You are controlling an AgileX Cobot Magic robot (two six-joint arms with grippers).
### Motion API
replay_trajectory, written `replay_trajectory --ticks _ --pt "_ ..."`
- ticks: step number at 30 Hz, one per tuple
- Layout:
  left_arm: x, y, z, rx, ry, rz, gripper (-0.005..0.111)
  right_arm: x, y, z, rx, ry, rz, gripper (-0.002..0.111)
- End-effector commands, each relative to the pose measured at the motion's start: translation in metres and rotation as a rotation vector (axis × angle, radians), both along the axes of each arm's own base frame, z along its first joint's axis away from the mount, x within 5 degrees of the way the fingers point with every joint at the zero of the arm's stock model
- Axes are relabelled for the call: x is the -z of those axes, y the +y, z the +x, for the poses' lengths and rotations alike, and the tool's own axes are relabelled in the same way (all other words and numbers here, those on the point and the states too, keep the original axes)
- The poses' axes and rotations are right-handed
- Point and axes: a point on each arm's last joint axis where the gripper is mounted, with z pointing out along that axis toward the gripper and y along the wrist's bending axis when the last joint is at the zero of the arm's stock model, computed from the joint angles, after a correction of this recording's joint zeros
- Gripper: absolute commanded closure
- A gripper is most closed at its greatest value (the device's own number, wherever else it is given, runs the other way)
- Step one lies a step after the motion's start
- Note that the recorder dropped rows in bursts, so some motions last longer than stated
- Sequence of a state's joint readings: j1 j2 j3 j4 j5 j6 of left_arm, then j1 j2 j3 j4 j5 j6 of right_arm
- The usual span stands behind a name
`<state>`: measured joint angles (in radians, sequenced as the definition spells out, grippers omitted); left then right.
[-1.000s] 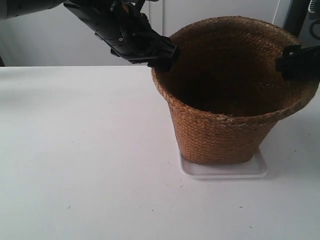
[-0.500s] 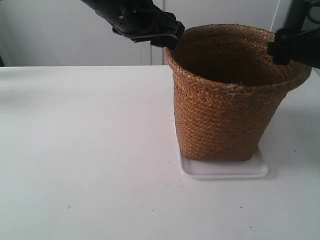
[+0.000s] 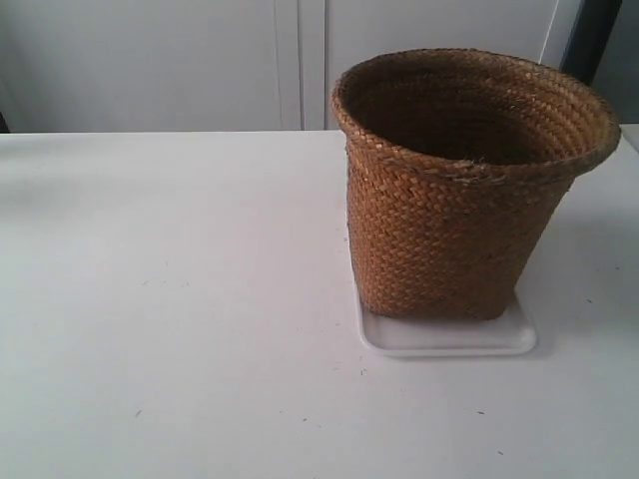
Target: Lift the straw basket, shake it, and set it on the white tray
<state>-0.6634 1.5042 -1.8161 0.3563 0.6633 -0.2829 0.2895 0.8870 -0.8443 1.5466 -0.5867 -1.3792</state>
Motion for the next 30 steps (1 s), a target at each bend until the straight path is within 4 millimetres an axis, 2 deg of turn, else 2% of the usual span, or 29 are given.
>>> replay_trajectory --ticks 1,7,12,15,18,23,30 --pt "-0.012 0.025 -0.041 0.023 -0.048 -0.094 0.036 -0.005 -0.011 -0.047 -0.056 -0.105 0.111 0.017" --pt "0.018 0.056 -0.101 0.138 -0.191 -0.25 0.036 0.002 -0.012 -0.111 -0.259 -0.276 0.127 0.034" --pt "0.062 0.089 -0.149 0.216 -0.385 -0.368 0.036 0.014 -0.015 -0.155 -0.366 -0.413 0.11 0.048" --pt "0.097 0.102 -0.172 0.282 -0.529 -0.36 0.036 0.021 -0.017 -0.176 -0.403 -0.487 0.097 0.055" --pt "0.124 0.111 -0.192 0.35 -0.66 -0.362 0.036 0.03 -0.017 -0.195 -0.455 -0.557 0.085 0.063" --pt "0.167 0.12 -0.199 0.336 -0.632 -0.273 0.036 0.036 -0.009 -0.192 -0.533 -0.539 0.06 0.069" --pt "0.222 0.124 -0.198 0.311 -0.508 -0.161 0.036 0.036 -0.01 -0.191 -0.52 -0.538 0.074 0.069"
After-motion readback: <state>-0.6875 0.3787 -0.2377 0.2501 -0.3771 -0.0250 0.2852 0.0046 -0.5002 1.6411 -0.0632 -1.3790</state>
